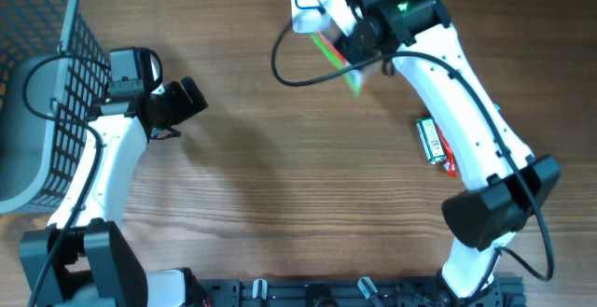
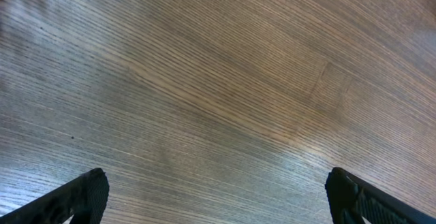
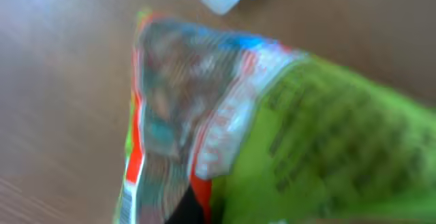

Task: Scan the item barcode

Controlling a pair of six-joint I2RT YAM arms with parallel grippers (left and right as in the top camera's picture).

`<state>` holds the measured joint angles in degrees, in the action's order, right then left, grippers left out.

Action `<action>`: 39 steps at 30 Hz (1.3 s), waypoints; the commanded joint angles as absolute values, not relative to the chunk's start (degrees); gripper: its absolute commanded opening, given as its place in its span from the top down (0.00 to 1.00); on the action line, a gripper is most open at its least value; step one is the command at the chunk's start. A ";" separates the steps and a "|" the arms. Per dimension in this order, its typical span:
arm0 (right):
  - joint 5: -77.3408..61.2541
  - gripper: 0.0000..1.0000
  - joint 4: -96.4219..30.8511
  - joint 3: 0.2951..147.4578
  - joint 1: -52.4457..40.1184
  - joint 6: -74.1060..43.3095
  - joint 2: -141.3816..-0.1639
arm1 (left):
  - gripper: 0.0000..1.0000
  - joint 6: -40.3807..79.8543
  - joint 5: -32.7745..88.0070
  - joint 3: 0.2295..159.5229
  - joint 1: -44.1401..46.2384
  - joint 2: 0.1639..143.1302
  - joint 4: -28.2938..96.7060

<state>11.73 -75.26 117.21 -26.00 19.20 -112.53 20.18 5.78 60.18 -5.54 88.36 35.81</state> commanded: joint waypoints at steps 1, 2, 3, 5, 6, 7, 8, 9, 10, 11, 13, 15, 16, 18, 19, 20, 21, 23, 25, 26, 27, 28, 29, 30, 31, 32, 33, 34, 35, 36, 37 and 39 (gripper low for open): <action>9.98 0.96 -79.77 110.67 -23.00 10.28 -114.65 | 0.00 19.27 5.45 60.93 -5.80 87.48 35.75; 10.00 0.95 -79.70 108.77 -22.24 10.13 -114.65 | 0.00 19.27 5.45 60.93 -5.80 87.48 35.75; 10.00 0.95 -78.81 105.65 -20.95 9.34 -114.65 | 0.00 19.27 5.45 60.93 -5.80 87.48 35.77; 10.02 0.95 -77.30 101.84 -19.18 8.58 -114.65 | 0.00 19.27 5.45 60.93 -5.80 87.48 35.75; 10.00 0.92 -76.49 100.05 -18.28 8.56 -114.65 | 0.00 19.27 5.45 60.93 -5.80 87.48 35.75; 10.02 0.90 -75.22 98.21 -17.23 8.56 -114.65 | 0.00 19.27 5.45 60.93 -5.80 87.48 35.75; 10.02 0.89 -73.97 96.90 -16.45 8.56 -114.65 | 0.00 19.27 5.45 60.93 -5.80 87.48 35.75; 10.00 0.70 -72.62 95.55 -15.25 8.43 -114.65 | 0.00 19.27 5.45 60.93 -5.80 87.48 35.77; 10.00 0.30 -71.59 94.72 -14.41 8.36 -114.65 | 0.00 19.27 5.45 60.93 -5.80 87.48 35.75; 10.00 0.00 -71.00 94.30 -13.76 8.38 -114.65 | 0.00 19.27 5.45 60.93 -5.80 87.48 35.75; 10.00 0.00 -69.93 94.15 -12.82 8.40 -114.65 | 0.00 19.27 5.45 60.93 -5.80 87.48 35.77; 10.00 0.00 -69.41 94.15 -12.40 8.45 -114.65 | 0.00 19.29 5.45 60.93 -5.80 87.48 35.75; 10.00 0.00 -69.34 94.15 -12.38 8.82 -114.65 | 0.00 19.27 5.45 60.93 -5.80 87.48 35.75; 10.00 0.00 -67.42 94.15 -12.40 9.02 -114.65 | 0.00 19.27 5.45 60.93 -5.80 87.48 35.75; 10.00 0.00 -66.00 94.15 -12.40 9.02 -114.65 | 0.00 19.27 5.45 60.93 -5.80 87.48 35.75; 10.00 0.00 -63.46 94.15 -12.40 9.02 -114.65 | 0.00 19.27 5.45 60.93 -5.80 87.48 35.77; 10.00 0.00 -61.06 94.15 -12.40 9.02 -114.65 | 0.00 19.27 5.45 60.93 -5.80 87.48 35.75; 10.00 0.00 -51.16 94.15 -12.40 9.02 -114.65 | 0.00 19.27 5.45 60.93 -5.80 87.48 35.77; 10.00 0.00 -44.10 94.15 -12.40 9.02 -114.65 | 0.00 19.27 5.45 60.93 -5.80 87.48 35.75; 10.00 0.00 -41.95 94.15 -12.40 9.02 -114.65 | 0.00 19.27 5.45 60.93 -5.80 87.48 35.75; 10.00 0.00 -39.48 94.15 -12.40 9.02 -114.65 | 0.00 19.27 5.45 60.93 -5.80 87.48 35.75; 10.00 0.00 -37.26 94.15 -12.40 9.02 -114.65 | 0.00 19.29 5.45 60.93 -5.80 87.48 35.75; 9.98 0.00 -36.23 94.15 -12.40 9.02 -114.65 | 0.00 19.29 5.45 60.93 -5.80 87.48 35.75; 10.00 0.00 -35.03 94.15 -12.40 8.99 -114.65 | 0.00 19.27 5.45 60.93 -5.80 87.48 35.75; 10.00 0.00 -33.85 94.15 -12.40 9.04 -114.65 | 0.00 19.29 5.45 60.93 -5.80 87.48 35.75; 10.00 0.00 -33.28 94.15 -12.34 9.02 -114.69 | 0.00 19.27 5.45 60.93 -5.80 87.48 35.75; 10.00 0.00 -33.39 94.15 -12.34 9.04 -114.76 | 0.00 19.27 5.45 60.93 -5.80 87.48 35.77; 10.00 0.00 -33.43 94.15 -12.34 9.04 -114.76 | 0.00 19.27 5.45 60.93 -5.80 87.48 35.75; 9.98 0.00 -33.39 94.15 -12.36 9.02 -114.74 | 0.00 19.29 5.45 60.93 -5.80 87.48 35.75; 9.98 0.00 -33.45 94.15 -12.36 9.02 -114.67 | 0.00 19.27 5.45 60.93 -5.80 87.48 35.75; 9.98 0.00 -33.52 94.15 -12.29 9.02 -113.97 | 0.00 19.27 5.45 60.93 -5.80 87.48 35.77; 10.00 0.00 -33.52 94.15 -12.21 9.02 -112.20 | 0.00 19.27 5.45 60.93 -5.80 87.48 35.75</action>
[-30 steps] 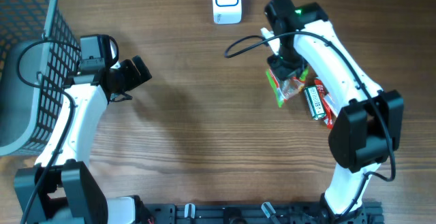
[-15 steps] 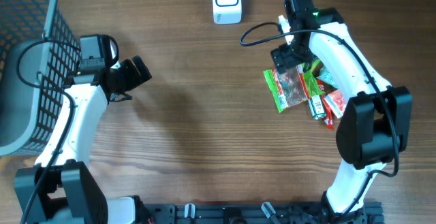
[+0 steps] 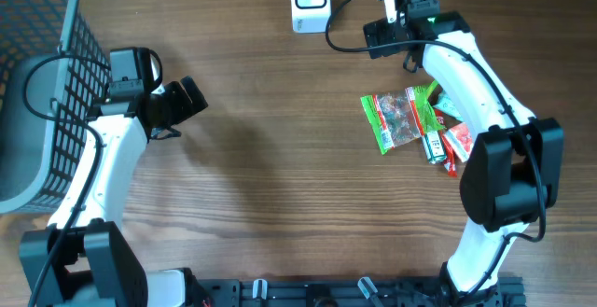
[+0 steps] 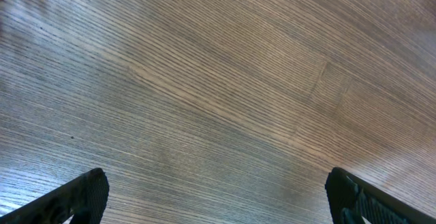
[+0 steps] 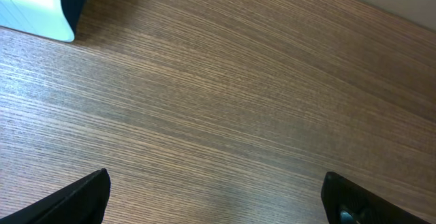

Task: Scan the item barcode

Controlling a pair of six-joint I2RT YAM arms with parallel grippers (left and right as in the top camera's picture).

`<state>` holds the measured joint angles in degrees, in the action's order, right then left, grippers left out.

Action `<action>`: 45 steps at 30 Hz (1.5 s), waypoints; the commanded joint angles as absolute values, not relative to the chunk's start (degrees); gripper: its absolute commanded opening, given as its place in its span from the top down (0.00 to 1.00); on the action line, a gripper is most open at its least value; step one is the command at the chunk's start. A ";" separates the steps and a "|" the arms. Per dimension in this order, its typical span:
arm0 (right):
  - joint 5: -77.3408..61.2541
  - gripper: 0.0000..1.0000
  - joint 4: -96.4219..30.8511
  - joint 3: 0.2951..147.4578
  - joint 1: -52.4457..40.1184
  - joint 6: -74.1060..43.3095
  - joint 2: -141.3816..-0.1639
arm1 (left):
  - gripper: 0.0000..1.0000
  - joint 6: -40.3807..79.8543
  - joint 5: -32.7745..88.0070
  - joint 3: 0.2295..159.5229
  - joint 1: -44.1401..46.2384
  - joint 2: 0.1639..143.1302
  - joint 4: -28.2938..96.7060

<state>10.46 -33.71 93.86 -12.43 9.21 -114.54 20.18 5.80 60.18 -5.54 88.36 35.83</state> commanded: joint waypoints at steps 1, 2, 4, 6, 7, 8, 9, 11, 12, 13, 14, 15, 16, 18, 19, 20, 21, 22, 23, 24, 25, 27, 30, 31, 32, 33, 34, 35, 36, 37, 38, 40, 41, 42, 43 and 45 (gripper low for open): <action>10.00 0.00 -33.50 94.15 -12.19 9.04 -110.98 | 0.00 19.27 5.45 60.93 -5.80 87.48 35.75; 10.00 0.00 -33.52 94.15 -12.19 9.02 -108.95 | 0.00 19.27 5.45 60.93 -5.80 87.48 35.75; 10.00 0.00 -33.50 94.15 -12.19 9.04 -103.72 | 0.00 19.27 5.45 60.93 -5.80 87.48 35.75; 10.00 0.00 -33.50 94.15 -12.19 9.02 -97.67 | 0.00 19.27 5.45 60.93 -5.80 87.48 35.75; 10.00 0.01 -33.50 94.15 -12.19 9.04 -94.85 | 0.00 19.27 5.45 60.93 -5.80 87.48 35.77; 10.00 0.00 -33.50 94.15 -12.19 9.02 -92.40 | 0.00 19.29 5.45 60.93 -5.80 87.48 35.77; 10.00 0.00 -33.50 94.15 -12.19 9.02 -89.73 | 0.00 19.29 5.45 60.93 -5.80 87.48 35.75; 10.00 0.00 -33.52 94.15 -12.19 9.04 -84.66 | 0.00 19.27 5.43 60.93 -5.80 87.48 35.75; 10.00 0.00 -33.52 94.15 -12.19 9.04 -82.85 | 0.00 19.27 5.45 60.93 -5.80 87.48 35.75; 10.00 0.00 -33.52 94.15 -12.19 9.02 -80.34 | 0.00 19.27 5.45 60.93 -5.80 87.48 35.75; 10.00 0.00 -33.56 94.15 -12.19 9.02 -77.78 | 0.00 19.29 5.45 60.93 -5.80 87.48 35.75; 10.00 0.00 -33.56 94.15 -12.19 9.02 -76.29 | 0.00 19.27 5.45 60.93 -5.80 87.48 35.75; 10.00 0.00 -33.65 94.15 -12.19 9.02 -74.28 | 0.00 19.27 5.45 60.93 -5.80 87.48 35.77; 10.00 0.00 -33.76 94.15 -12.19 9.04 -70.26 | 0.00 19.27 5.45 60.93 -5.80 87.48 35.77; 10.00 0.00 -33.76 94.15 -12.19 9.02 -68.64 | 0.00 19.29 5.45 60.93 -5.80 87.48 35.75; 10.00 0.00 -33.78 94.15 -12.19 8.99 -66.63 | 0.00 19.29 5.45 60.93 -5.80 87.48 35.75; 10.00 0.00 -33.87 94.15 -12.19 9.02 -65.01 | 0.00 19.27 5.45 60.93 -5.80 87.48 35.75; 10.00 0.00 -34.09 94.15 -12.19 9.02 -62.87 | 0.00 19.27 5.45 60.93 -5.80 87.48 35.77; 10.00 0.00 -34.33 94.15 -12.19 9.04 -60.88 | 0.00 19.27 5.45 60.93 -5.80 87.48 35.77; 10.00 0.00 -34.54 94.15 -12.19 9.02 -59.29 | 0.00 19.27 5.45 60.93 -5.80 87.48 35.77; 10.00 0.00 -35.22 94.15 -12.19 9.02 -56.69 | 0.00 19.27 5.45 60.93 -5.80 87.48 35.75; 10.37 0.00 -36.51 94.15 -12.19 9.06 -53.76 | 0.00 19.27 5.45 60.93 -5.80 87.48 35.75; 11.09 0.00 -41.56 94.15 -12.19 9.06 -48.93 | 0.00 19.27 5.45 60.93 -5.80 87.48 35.75; 11.09 0.00 -44.75 94.13 -12.19 9.06 -47.22 | 0.00 19.27 5.45 60.93 -5.80 87.48 35.75; 11.05 0.00 -48.34 94.08 -12.19 8.97 -45.39 | 0.00 19.27 5.45 60.93 -5.80 87.48 35.77; 10.87 0.00 -51.35 94.06 -12.19 8.86 -43.79 | 0.00 19.27 5.45 60.93 -5.80 87.48 35.75; 9.96 0.00 -54.94 93.95 -12.19 8.80 -41.80 | 0.00 19.29 5.45 60.93 -5.80 87.48 35.77; 8.84 0.00 -57.98 93.58 -12.19 8.88 -39.77 | 0.00 19.29 5.45 60.93 -5.80 87.48 35.75; 8.21 0.00 -60.10 92.47 -12.16 8.84 -37.12 | 0.00 19.27 5.45 60.93 -5.80 87.48 35.75; 7.70 0.00 -60.55 91.29 -12.12 8.86 -35.22 | 0.00 19.27 5.45 60.93 -5.80 87.48 35.75; 7.40 0.00 -60.34 89.76 -12.01 8.86 -33.30 | 0.00 19.27 5.45 60.93 -5.80 87.48 35.75; 7.40 0.00 -58.33 84.23 -11.40 8.86 -27.49 | 0.00 19.27 5.45 60.93 -5.80 87.48 35.75; 7.40 0.00 -56.23 80.49 -10.61 8.86 -24.34 | 0.00 19.27 5.45 60.93 -5.80 87.48 35.77; 7.31 0.00 -54.13 77.14 -9.72 8.82 -21.80 | 0.00 19.27 5.45 60.93 -5.80 87.48 35.77; 6.76 0.00 -51.68 73.80 -8.71 8.86 -19.49 | 0.00 19.29 5.45 60.93 -5.80 87.48 35.77; 5.21 0.00 -43.92 65.91 -6.61 8.88 -14.46 | 0.00 19.27 5.45 60.93 -5.80 87.48 35.75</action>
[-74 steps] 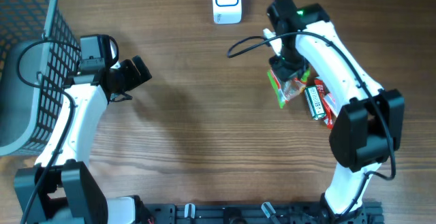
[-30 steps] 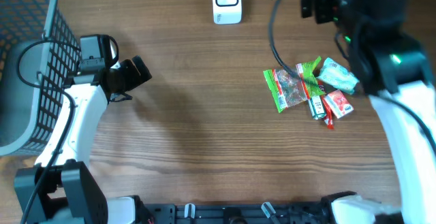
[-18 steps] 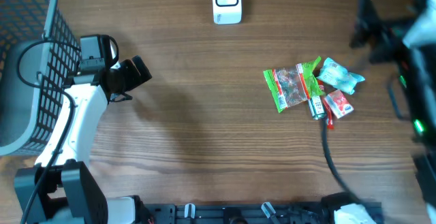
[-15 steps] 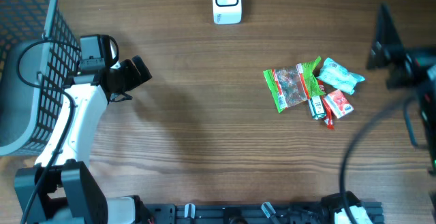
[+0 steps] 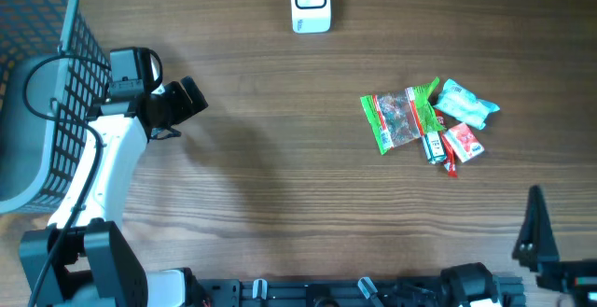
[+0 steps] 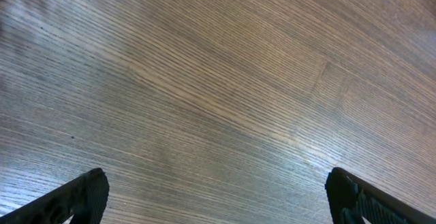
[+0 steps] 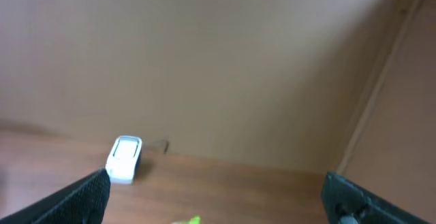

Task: Scan the item barcode

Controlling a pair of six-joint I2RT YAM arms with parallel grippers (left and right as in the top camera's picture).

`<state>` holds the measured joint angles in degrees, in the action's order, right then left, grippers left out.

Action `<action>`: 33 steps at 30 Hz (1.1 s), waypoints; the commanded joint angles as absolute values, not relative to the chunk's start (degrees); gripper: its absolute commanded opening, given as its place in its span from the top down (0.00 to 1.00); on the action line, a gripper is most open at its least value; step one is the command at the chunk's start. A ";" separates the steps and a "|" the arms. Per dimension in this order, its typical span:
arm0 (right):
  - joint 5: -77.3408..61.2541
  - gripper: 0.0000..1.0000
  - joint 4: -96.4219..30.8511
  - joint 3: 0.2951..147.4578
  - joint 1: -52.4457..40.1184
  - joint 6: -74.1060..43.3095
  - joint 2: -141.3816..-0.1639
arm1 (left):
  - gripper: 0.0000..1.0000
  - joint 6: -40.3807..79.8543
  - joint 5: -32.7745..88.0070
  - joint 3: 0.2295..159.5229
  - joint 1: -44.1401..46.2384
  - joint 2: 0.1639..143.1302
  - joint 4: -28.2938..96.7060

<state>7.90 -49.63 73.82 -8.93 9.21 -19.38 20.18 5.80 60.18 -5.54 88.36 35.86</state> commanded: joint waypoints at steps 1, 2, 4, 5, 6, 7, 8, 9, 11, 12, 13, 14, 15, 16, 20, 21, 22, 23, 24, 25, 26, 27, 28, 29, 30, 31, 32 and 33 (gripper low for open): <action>4.36 0.00 -40.42 63.02 -5.96 8.88 -12.82 | 0.00 19.27 5.45 60.93 -5.80 87.48 35.75; 3.25 0.00 -35.46 59.13 -5.10 8.88 -10.79 | 0.00 19.27 5.45 60.93 -5.80 87.48 35.75; 0.36 0.00 -24.75 51.66 -3.79 8.86 -7.77 | 0.00 19.27 5.45 60.93 -5.80 87.48 35.75; -0.80 0.00 -20.58 48.97 -3.53 8.86 -6.94 | 0.00 19.27 5.45 60.93 -5.80 87.48 35.75; -2.02 0.00 -16.40 46.30 -3.33 8.84 -6.28 | 0.00 19.27 5.45 60.93 -5.80 87.48 35.75; -4.34 0.00 -8.99 41.56 -3.03 8.84 -5.50 | 0.00 19.27 5.45 60.93 -5.80 87.48 35.75; -5.80 0.00 -4.82 38.85 -2.85 8.84 -5.13 | 0.00 19.29 5.45 60.93 -5.80 87.48 35.77; -7.27 0.00 -1.10 36.29 -2.66 8.82 -4.75 | 0.00 19.27 5.45 60.93 -5.80 87.48 35.75; -9.72 0.00 7.88 28.53 -2.59 7.68 -2.98 | 0.00 19.27 5.45 60.93 -5.80 87.48 35.75; -9.67 0.00 10.07 26.13 -2.59 6.72 -2.17 | 0.00 19.27 5.45 60.93 -5.80 87.48 35.75; -9.26 0.00 12.12 23.42 -2.59 5.69 -1.04 | 0.00 19.27 5.45 60.93 -5.80 87.48 35.77; -8.78 0.00 13.41 21.28 -2.57 5.08 -0.10 | 0.00 19.27 5.45 60.93 -5.80 87.48 35.75; -8.40 0.00 14.90 19.97 -2.57 4.27 -0.16 | 0.00 19.27 5.45 60.93 -5.80 87.48 35.77; -7.44 0.00 16.01 17.78 -2.57 3.14 -0.25 | 0.00 19.29 5.45 60.93 -5.80 87.48 35.75; -5.58 0.00 17.54 11.38 -2.59 -1.45 -0.23 | 0.00 19.27 5.45 60.93 -5.80 87.48 35.75; -5.58 0.00 17.58 9.98 -2.59 -2.22 -0.21 | 0.00 19.27 5.45 60.93 -5.80 87.48 35.75; -5.61 0.00 17.58 8.01 -2.59 -4.05 -0.21 | 0.00 19.27 5.45 60.93 -5.80 87.48 35.77; -5.65 0.00 17.52 6.81 -2.59 -4.97 -0.21 | 0.00 19.27 5.45 60.93 -5.80 87.48 35.75; -5.85 0.00 17.52 5.69 -2.59 -5.65 -0.21 | 0.00 19.27 5.45 60.93 -5.80 87.48 35.75; -5.85 0.00 17.54 4.71 -2.59 -6.46 -0.21 | 0.00 19.27 5.45 60.93 -5.80 87.48 35.77; -5.89 0.00 17.54 3.86 -2.61 -6.63 -0.19 | 0.00 19.27 5.45 60.93 -5.80 87.48 35.77; -6.07 0.00 17.54 2.70 -2.61 -6.61 -0.19 | 0.00 19.27 5.45 60.93 -5.80 87.48 35.75; -6.04 0.00 17.54 2.11 -2.61 -6.59 -0.19 | 0.00 19.27 5.45 60.93 -5.80 87.48 35.77; -6.02 0.00 17.54 1.28 -2.61 -6.55 -0.19 | 0.00 19.29 5.45 60.93 -5.80 87.48 35.77; -6.02 0.00 17.56 0.34 -2.61 -6.09 -0.19 | 0.00 19.27 5.45 60.93 -5.80 87.48 35.77; -6.02 0.00 15.73 0.25 -2.61 -6.00 -0.19 | 0.00 19.27 5.45 60.93 -5.80 87.48 35.75; -6.02 0.00 13.80 0.27 -2.61 -6.02 -0.19 | 0.00 19.29 5.45 60.93 -5.80 87.48 35.75; -6.02 0.00 11.57 0.25 -2.61 -6.00 -0.19 | 0.00 19.27 5.45 60.93 -5.80 87.48 35.77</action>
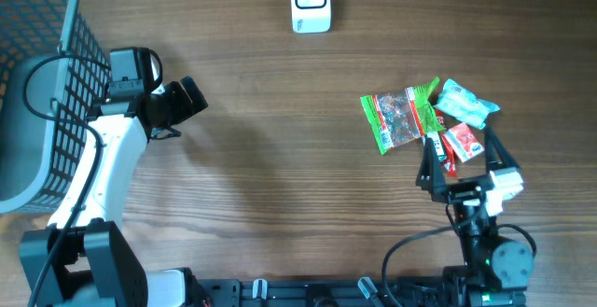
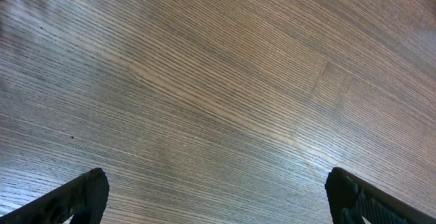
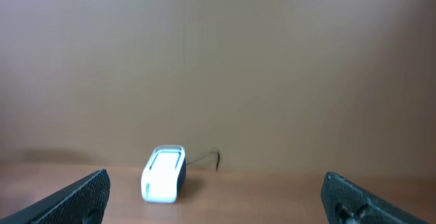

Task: Scan the item barcode

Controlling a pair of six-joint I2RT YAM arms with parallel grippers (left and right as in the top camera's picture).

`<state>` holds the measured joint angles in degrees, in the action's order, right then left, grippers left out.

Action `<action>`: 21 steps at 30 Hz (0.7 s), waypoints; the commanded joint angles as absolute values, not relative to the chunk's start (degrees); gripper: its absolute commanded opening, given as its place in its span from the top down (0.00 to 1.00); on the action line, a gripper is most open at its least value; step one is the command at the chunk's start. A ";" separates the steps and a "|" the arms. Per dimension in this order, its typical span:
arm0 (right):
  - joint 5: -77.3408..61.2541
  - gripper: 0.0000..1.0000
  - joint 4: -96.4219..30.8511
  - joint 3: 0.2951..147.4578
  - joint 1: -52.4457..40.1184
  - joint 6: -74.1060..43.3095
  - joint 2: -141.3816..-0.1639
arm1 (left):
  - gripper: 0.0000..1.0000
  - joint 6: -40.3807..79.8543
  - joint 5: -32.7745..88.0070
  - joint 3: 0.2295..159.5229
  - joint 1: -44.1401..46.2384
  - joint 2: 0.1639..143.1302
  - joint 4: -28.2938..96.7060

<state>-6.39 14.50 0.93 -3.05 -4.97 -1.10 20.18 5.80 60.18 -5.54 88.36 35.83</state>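
The white barcode scanner [image 1: 310, 1] stands at the table's far edge; it also shows small in the right wrist view as the scanner [image 3: 163, 175]. A green and red snack bag [image 1: 399, 118] lies flat at the right of the table. My right gripper [image 1: 459, 156] is folded back near the front edge, level and facing the back wall, open and empty [image 3: 214, 207]. My left gripper [image 1: 189, 100] hangs open over bare wood at the left, nothing between its fingers [image 2: 218, 203].
Beside the snack bag lie a teal packet [image 1: 466, 104], a red packet [image 1: 463, 142] and a green battery pack [image 1: 432, 146]. A grey wire basket [image 1: 37, 83] fills the far left. A brown wall [image 3: 218, 60] rises behind the scanner.
My right arm has moved from the front right corner to just in front of the packets. In its wrist view the scanner sits lower and further right. The left arm is unchanged.
My right gripper first held the green snack bag up close to the scanner. Then the bag lay on the table by the other packets, with the gripper open near the scanner. After that the arm was back at the front right corner, and now sits folded at the front.
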 commanded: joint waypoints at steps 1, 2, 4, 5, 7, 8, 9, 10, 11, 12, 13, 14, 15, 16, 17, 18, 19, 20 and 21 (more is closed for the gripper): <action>-6.02 0.00 9.91 0.27 -2.61 -6.00 -0.19 | 0.00 19.27 5.45 60.93 -5.80 87.48 35.75; -6.02 0.00 7.62 0.27 -2.61 -5.98 -0.19 | 0.00 19.27 5.45 60.93 -5.80 87.48 35.75; -6.02 0.00 2.24 0.27 -2.61 -5.69 -0.19 | 0.00 19.27 5.45 60.93 -5.80 87.48 35.75; -6.04 0.00 0.14 0.25 -2.61 -4.86 -0.19 | 0.00 19.27 5.45 60.93 -5.80 87.48 35.75; -6.72 0.00 0.51 0.27 -2.61 -2.50 -0.19 | 0.00 19.29 5.45 60.93 -5.80 87.48 35.75; -6.70 0.00 0.54 0.25 -2.61 -1.65 -0.19 | 0.00 19.29 5.45 60.93 -5.80 87.48 35.75; -6.66 0.00 0.51 0.25 -2.61 -1.50 -0.19 | 0.00 19.27 5.45 60.93 -5.80 87.48 35.77; -6.66 0.00 0.49 0.27 -2.61 -1.52 -0.19 | 0.00 19.27 5.45 60.93 -5.80 87.48 35.75; -6.66 0.00 0.49 0.27 -2.61 -1.58 -0.19 | 0.00 19.27 5.45 60.93 -5.80 87.48 35.75; -6.63 0.00 0.49 0.27 -2.61 -1.54 -0.19 | 0.00 19.27 5.45 60.93 -5.80 87.48 35.75; -6.63 0.00 0.51 0.25 -2.61 -1.54 -0.19 | 0.00 19.29 5.45 60.93 -5.80 87.48 35.75; -6.63 0.00 0.49 0.25 -2.61 -1.56 -0.19 | 0.00 19.27 5.45 60.93 -5.80 87.48 35.75; -6.63 0.00 0.49 0.27 -2.61 -1.54 -0.19 | 0.00 19.27 5.45 60.93 -5.80 87.48 35.77; -6.63 0.00 0.49 0.27 -2.61 -1.54 -0.19 | 0.00 19.27 5.45 60.93 -5.80 87.48 35.75; -6.66 0.00 0.49 0.27 -2.61 -1.54 -0.19 | 0.00 19.27 5.45 60.93 -5.80 87.48 35.77; -6.63 0.00 0.47 0.27 -2.61 -1.54 -0.19 | 0.00 19.27 5.45 60.93 -5.80 87.48 35.75; -6.63 0.00 0.45 0.27 -2.61 -1.54 -0.21 | 0.00 19.27 5.45 60.93 -5.80 87.48 35.75; -6.63 0.00 0.45 0.30 -2.59 -1.56 -0.21 | 0.00 19.27 5.45 60.93 -5.80 87.48 35.77; -6.63 0.00 0.45 0.30 -2.59 -1.54 -0.21 | 0.00 19.27 5.45 60.93 -5.80 87.48 35.77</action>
